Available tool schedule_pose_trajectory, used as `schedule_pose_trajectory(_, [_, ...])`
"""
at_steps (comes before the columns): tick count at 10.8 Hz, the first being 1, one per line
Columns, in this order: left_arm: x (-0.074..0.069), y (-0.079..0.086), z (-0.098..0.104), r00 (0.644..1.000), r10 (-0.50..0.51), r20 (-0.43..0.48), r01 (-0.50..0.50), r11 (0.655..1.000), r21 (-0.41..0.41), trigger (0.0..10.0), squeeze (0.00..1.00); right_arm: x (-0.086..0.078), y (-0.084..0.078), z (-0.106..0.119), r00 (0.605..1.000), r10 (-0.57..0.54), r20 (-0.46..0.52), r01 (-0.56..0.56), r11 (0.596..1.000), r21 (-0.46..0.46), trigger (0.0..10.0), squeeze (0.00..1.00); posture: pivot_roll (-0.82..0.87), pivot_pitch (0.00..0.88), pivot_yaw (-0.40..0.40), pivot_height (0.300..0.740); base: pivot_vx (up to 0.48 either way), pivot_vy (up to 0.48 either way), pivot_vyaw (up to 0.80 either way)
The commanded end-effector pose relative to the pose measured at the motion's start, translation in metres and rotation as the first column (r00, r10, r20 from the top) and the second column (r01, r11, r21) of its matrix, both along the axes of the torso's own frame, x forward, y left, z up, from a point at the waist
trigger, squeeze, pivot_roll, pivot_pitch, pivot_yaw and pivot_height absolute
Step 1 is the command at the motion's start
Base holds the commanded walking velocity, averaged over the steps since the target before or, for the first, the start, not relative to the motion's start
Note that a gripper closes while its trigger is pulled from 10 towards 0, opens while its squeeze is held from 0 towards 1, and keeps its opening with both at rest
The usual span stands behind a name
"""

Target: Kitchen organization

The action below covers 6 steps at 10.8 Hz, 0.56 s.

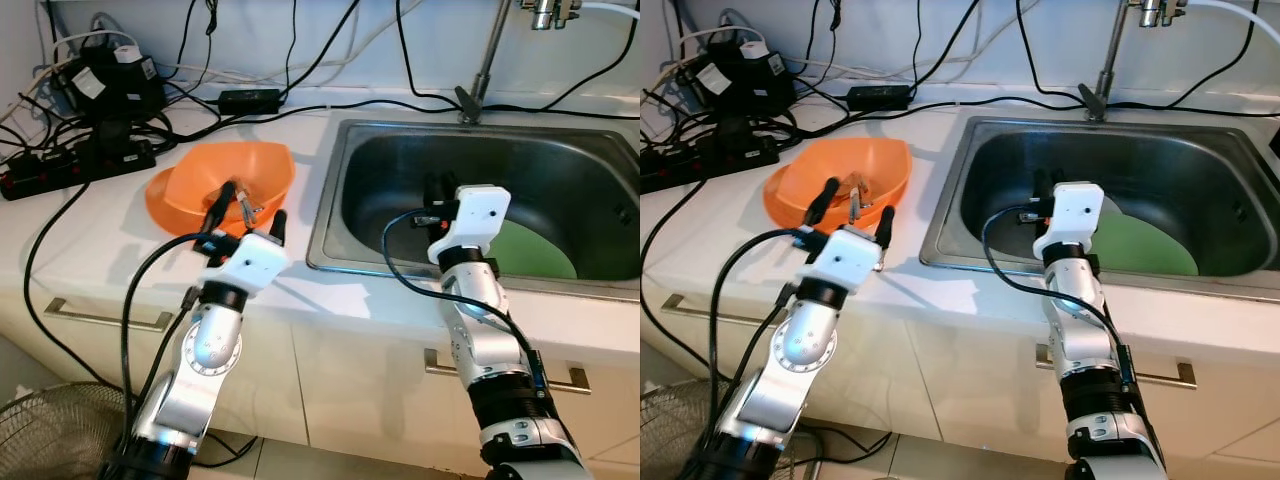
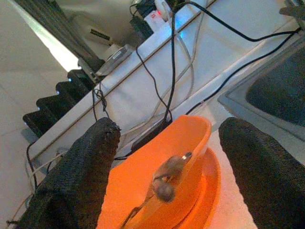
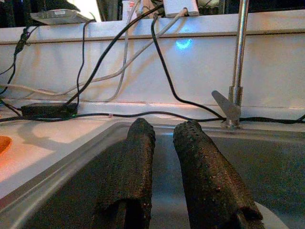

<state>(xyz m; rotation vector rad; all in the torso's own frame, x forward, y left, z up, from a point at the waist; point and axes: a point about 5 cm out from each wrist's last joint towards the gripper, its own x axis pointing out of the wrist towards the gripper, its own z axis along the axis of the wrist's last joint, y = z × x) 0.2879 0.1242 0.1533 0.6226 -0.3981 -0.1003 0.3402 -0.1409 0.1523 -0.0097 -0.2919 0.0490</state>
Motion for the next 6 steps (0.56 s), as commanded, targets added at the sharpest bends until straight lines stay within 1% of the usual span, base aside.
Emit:
schedule_pose_trajectory(1, [0.0018, -0.0009, 0.0, 1.0, -0.002, 0.013, 0.002, 1.0, 0.014, 1.1, 0.0, 0.0016, 0.0004, 0.0011, 1.0, 0.002, 0.004, -0.002, 1.0, 0.005, 10.0, 0.0, 0.1, 0.0, 0.065, 0.74, 0.0, 0.0, 0.0])
schedule_pose_trajectory(2, [0.0022, -0.0021, -0.0001, 1.0, -0.01, 0.015, 0.009, 1.0, 0.02, 0.0, 0.0, 0.0018, -0.0008, 0.0006, 1.0, 0.0, 0.003, 0.0, 1.0, 0.002, 10.0, 0.0, 0.1, 0.0, 0.064, 0.74, 0.0, 0.0, 0.0])
schedule_pose_trajectory(6, [0.0011, -0.0022, -0.0019, 1.0, -0.015, 0.016, 0.014, 1.0, 0.027, 0.0, 0.0, 0.0022, 0.0011, 0.0003, 1.0, 0.006, 0.0, -0.006, 1.0, 0.002, 10.0, 0.0, 0.1, 0.0, 0.061, 0.74, 0.0, 0.0, 0.0])
